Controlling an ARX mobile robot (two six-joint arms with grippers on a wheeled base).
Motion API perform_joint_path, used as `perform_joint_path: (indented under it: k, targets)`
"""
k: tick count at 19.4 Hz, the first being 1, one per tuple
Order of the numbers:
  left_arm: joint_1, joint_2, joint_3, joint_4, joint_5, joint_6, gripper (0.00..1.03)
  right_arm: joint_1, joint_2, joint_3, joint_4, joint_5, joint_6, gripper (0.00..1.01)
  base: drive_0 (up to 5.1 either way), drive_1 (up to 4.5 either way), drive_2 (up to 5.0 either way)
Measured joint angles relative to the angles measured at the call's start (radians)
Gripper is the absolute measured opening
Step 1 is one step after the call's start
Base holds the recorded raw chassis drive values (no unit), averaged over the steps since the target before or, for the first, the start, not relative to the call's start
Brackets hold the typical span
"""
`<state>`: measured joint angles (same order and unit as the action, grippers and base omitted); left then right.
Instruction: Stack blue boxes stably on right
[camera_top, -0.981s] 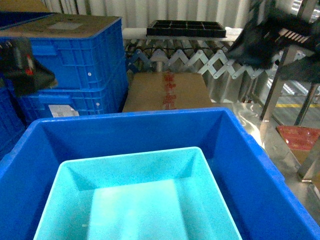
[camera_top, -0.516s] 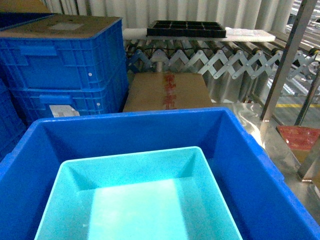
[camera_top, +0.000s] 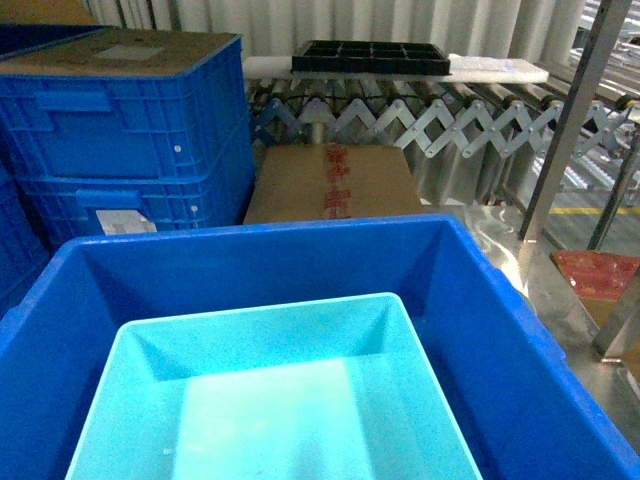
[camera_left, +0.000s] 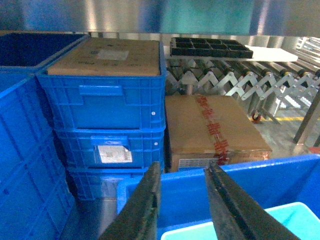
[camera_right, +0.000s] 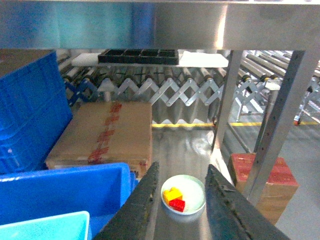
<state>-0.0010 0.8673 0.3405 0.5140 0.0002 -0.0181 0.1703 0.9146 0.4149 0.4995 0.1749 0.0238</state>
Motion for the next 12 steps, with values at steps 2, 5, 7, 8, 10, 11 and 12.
perform_joint_path:
  k: [2,5,7,8,10,11,12]
  targets:
    - [0.000,-0.020,-0.026,0.008,0.001,0.000,0.18,-0.005,-0.021,-0.032,0.008,-0.014,-0.005,0.21,0.0,0.00,0.0]
    - [0.000,-0.047,-0.054,0.014,0.000,0.000,0.09,-0.021,-0.047,-0.068,0.018,-0.029,-0.010,0.12,0.0,0.00,0.0]
    - [0.003,-0.067,-0.075,0.018,-0.003,0.000,0.02,-0.031,-0.070,-0.093,0.023,-0.038,-0.012,0.05,0.0,0.00,0.0]
    - [0.003,-0.077,-0.085,0.019,-0.003,0.000,0.01,-0.037,-0.081,-0.106,0.027,-0.042,-0.016,0.01,0.0,0.00,0.0]
    - [0.003,-0.095,-0.104,0.020,-0.002,0.001,0.02,-0.049,-0.103,-0.129,0.029,-0.048,-0.018,0.02,0.0,0.00,0.0]
    - [0.003,-0.104,-0.113,0.020,-0.002,0.001,0.02,-0.053,-0.113,-0.140,0.031,-0.050,-0.018,0.02,0.0,0.00,0.0]
    - [0.002,-0.113,-0.123,0.020,-0.001,0.001,0.02,-0.057,-0.122,-0.151,0.031,-0.053,-0.018,0.02,0.0,0.00,0.0]
